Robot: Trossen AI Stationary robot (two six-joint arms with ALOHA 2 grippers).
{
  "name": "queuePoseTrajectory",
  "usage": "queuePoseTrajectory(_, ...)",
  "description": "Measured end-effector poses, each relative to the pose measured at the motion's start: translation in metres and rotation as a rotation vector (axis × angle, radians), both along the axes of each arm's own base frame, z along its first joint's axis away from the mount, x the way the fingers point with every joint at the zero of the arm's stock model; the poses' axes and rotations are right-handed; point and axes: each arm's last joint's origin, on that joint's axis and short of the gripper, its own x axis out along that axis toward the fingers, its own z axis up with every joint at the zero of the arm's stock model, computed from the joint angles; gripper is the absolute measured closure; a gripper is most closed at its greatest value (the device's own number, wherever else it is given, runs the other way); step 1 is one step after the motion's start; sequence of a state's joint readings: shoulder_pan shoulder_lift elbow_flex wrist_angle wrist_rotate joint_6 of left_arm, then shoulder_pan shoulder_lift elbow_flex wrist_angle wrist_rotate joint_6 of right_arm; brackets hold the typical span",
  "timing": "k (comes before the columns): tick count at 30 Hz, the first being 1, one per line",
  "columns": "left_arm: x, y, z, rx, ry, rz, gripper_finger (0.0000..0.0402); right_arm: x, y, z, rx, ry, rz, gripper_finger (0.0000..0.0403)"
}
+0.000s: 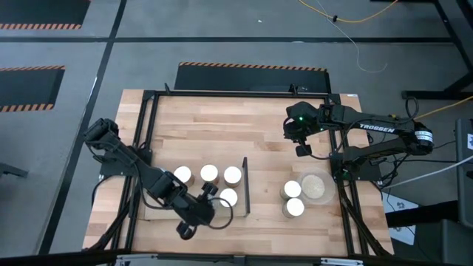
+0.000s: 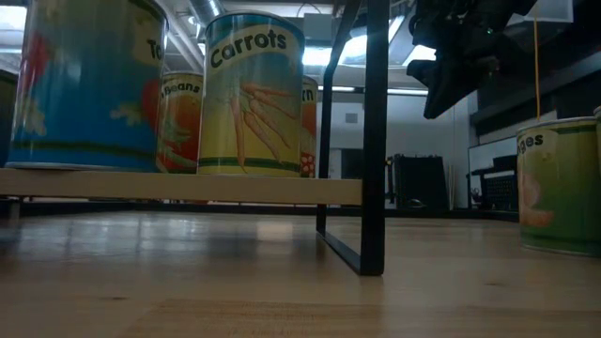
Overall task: Pick and place cans onto a shelf
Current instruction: Put the tomato can on the shelf
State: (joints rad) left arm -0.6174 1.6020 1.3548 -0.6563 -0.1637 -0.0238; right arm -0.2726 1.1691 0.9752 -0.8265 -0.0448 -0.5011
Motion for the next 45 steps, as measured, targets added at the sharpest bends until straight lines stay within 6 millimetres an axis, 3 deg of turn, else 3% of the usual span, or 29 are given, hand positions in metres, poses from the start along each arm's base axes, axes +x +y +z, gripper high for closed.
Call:
queuePoseTrajectory(6,0.011,0.015,0.001,-0.058,0.001,0.146,0.0301,0.000,0.000,0.000,0.000,0.000,0.000,0.0350)
queuePoseTrajectory(18,0.016,0.047,-0.007,0.014,0.115,0.266,0.0303,0.000,0.000,0.000,0.000,0.000,0.000,0.0350)
queuePoseTrajectory(45,0.013,0.049,-0.013,-0.038,0.231,0.245,0.0304,0.000,0.000,0.000,0.000,0.000,0.000,0.0350)
